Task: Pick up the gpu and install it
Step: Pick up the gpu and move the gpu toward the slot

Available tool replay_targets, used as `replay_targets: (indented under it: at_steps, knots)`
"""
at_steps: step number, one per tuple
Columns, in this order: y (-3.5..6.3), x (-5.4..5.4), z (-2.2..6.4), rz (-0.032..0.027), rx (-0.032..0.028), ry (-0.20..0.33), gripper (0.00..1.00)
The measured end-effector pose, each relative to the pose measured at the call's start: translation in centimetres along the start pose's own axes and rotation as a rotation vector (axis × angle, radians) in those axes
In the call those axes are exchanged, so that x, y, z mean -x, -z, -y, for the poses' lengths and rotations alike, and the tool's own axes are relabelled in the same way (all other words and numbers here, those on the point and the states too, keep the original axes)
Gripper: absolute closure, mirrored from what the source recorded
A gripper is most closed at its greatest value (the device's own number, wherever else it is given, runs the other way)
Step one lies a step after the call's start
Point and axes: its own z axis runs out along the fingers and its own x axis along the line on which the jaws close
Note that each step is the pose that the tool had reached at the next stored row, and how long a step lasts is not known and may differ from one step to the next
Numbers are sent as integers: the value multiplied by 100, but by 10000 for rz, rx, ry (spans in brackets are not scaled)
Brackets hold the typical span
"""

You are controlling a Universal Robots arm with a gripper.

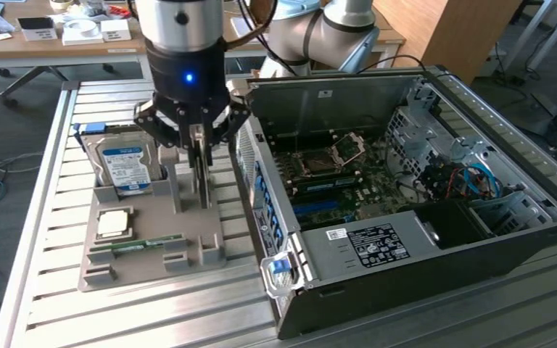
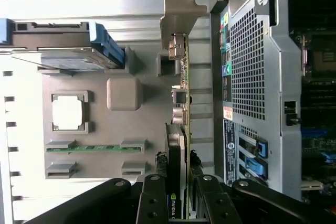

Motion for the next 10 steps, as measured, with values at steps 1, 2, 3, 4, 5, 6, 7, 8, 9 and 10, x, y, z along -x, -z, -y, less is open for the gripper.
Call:
replay_targets:
  at_steps: [1,2,3,4,5,6,7,8,9,10]
  knots:
    - [45,1,-2,0,0,0,73]
    - [90,2,-4,0,0,-1,73]
    - [135,3,-6,0,-1,0,73]
    - [179,4,-8,1,0,0,73]
    - [227,5,-10,1,0,0,73]
    - [272,6,-12,0,0,0,73]
    - [317,7,-14,0,-1,-1,73]
    - [361,9,-15,1,0,0,73]
    - [407,9,-17,1,0,0,73]
    - [452,10,-19,0,-1,0,73]
